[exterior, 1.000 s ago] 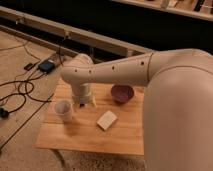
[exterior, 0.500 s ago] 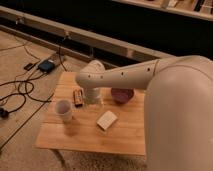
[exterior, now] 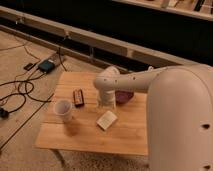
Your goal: Push the ceramic bowl across the table
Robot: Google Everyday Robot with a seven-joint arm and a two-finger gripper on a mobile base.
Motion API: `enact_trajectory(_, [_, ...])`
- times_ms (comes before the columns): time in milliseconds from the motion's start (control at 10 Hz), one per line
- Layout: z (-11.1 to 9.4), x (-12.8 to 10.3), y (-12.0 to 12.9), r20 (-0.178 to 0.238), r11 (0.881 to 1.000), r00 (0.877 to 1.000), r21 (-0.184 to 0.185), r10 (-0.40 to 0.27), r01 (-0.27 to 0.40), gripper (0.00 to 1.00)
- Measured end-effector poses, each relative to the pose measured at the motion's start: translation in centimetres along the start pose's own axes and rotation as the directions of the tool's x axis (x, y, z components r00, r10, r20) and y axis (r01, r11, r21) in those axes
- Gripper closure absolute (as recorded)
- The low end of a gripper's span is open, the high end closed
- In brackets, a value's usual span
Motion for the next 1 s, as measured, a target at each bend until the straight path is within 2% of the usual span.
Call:
enact_trajectory(500, [2.4, -2.5, -5.0, -0.009, 0.999, 0.999, -0.018, 0.043, -0.044, 0.35])
enact_trajectory(600, [2.5, -2.6, -5.3, -0.008, 0.999, 0.999, -0.018, 0.047, -0.047, 0.35])
enact_trajectory(700, [2.6, -3.1, -8.7, -0.016, 0.997, 0.996, 0.005, 0.082, -0.082, 0.35])
enact_trajectory(800, [2.5, -3.4, -10.1, -0.017, 0.995, 0.995, 0.021, 0.097, -0.096, 0.35])
enact_trajectory(1000, [2.4, -4.0, -11.1, -0.018, 0.994, 0.995, 0.044, 0.098, -0.097, 0.35])
